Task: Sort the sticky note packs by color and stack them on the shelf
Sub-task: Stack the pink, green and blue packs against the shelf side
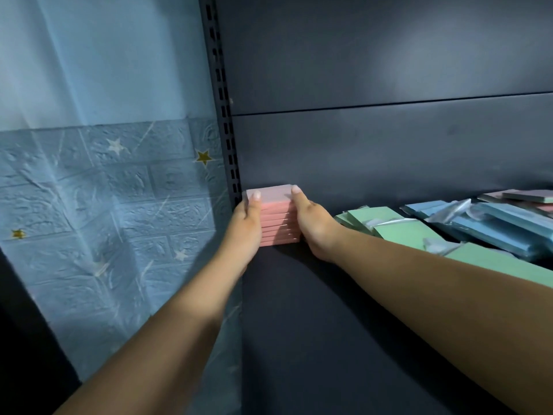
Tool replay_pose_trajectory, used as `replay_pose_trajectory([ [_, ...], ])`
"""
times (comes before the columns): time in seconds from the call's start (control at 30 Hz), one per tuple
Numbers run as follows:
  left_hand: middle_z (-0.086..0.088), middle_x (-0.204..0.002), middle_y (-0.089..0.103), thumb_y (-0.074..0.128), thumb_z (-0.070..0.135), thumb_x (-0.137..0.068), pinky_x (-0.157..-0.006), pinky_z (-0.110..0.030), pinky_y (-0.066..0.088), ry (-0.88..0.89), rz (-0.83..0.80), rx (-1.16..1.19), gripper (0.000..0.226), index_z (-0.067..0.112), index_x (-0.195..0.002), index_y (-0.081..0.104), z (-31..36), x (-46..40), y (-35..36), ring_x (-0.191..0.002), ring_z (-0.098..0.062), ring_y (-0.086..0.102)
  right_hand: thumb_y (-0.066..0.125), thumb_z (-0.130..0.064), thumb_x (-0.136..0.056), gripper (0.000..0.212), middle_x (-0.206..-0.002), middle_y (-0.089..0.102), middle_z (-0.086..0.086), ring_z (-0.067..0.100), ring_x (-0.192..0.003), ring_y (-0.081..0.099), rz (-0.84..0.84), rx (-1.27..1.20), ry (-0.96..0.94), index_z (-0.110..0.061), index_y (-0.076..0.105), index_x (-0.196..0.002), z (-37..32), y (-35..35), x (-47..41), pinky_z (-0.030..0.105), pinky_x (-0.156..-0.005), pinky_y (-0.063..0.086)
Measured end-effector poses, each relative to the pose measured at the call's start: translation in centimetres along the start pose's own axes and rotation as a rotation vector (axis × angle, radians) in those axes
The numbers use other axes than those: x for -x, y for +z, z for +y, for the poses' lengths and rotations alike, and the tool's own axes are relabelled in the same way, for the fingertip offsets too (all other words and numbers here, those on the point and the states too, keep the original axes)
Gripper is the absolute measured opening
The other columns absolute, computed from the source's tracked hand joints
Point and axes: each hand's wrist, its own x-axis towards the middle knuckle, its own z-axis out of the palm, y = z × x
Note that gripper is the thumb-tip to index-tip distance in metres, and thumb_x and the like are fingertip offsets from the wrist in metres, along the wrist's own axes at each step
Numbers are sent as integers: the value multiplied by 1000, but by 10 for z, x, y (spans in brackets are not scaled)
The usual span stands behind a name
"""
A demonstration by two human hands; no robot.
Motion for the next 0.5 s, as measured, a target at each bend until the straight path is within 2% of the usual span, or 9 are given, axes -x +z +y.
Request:
replay_pose_trajectory([
  [0.07,-7,-125,60,32,43,-97,-102,-31,40,12,-15,-12,50,10,-128,54,-1,0,-2,-117,-21,55,29,-56,-95,62,-133,55,7,23,-121,52,-33,7,-5,-11,50,-132,-2,-5,1,40,-110,35],
  [0.13,-3,-126,60,39,52,-92,-103,-30,38,-3,-92,41,55,14,-128,54,-2,2,-9,-117,-16,55,37,-58,-92,64,-132,56,7,21,-117,55,-67,-8,-10,-12,48,-134,-4,-12,2,38,-108,38],
  [0.2,-1,-128,60,50,64,-81,-107,-31,36,-37,-141,150,65,19,-128,54,-9,1,-19,-118,-11,54,41,-51,-94,57,-121,60,2,13,-100,58,-111,-50,-24,-10,45,-134,-4,-18,4,27,-94,46],
  [0.23,1,-127,60,53,57,-83,-106,-28,37,-61,-169,196,55,22,-125,54,-12,1,-23,-116,-6,55,39,-44,-97,45,-106,62,-1,7,-85,58,-135,-70,-44,-11,48,-127,-3,-21,5,17,-78,49],
  [0.3,11,-112,63,51,23,-93,-89,-10,44,-23,-276,188,23,26,-115,54,-18,3,-29,-95,11,60,36,-30,-101,25,-83,57,-5,-1,-60,56,-167,-80,-62,-15,51,-114,0,-24,6,8,-52,45],
  [0.33,15,-107,60,52,8,-91,-81,-4,44,31,-306,140,29,25,-114,51,-22,2,-29,-85,17,59,35,-26,-102,22,-80,56,-5,-3,-54,56,-179,-85,-76,-16,51,-113,1,-24,7,7,-46,42],
  [0.4,10,-108,57,58,-8,-83,-76,0,43,91,-299,51,46,17,-120,48,-26,3,-27,-76,21,57,36,-23,-102,23,-82,59,-5,-1,-56,59,-201,-129,-89,-16,53,-116,1,-23,9,7,-46,44],
  [0.5,1,-113,58,64,-7,-80,-81,-4,44,122,-220,-37,47,5,-124,52,-32,-1,-26,-73,21,55,35,-25,-102,22,-81,62,-5,2,-62,62,-207,-179,-58,-18,56,-108,-2,-22,13,15,-60,50],
])
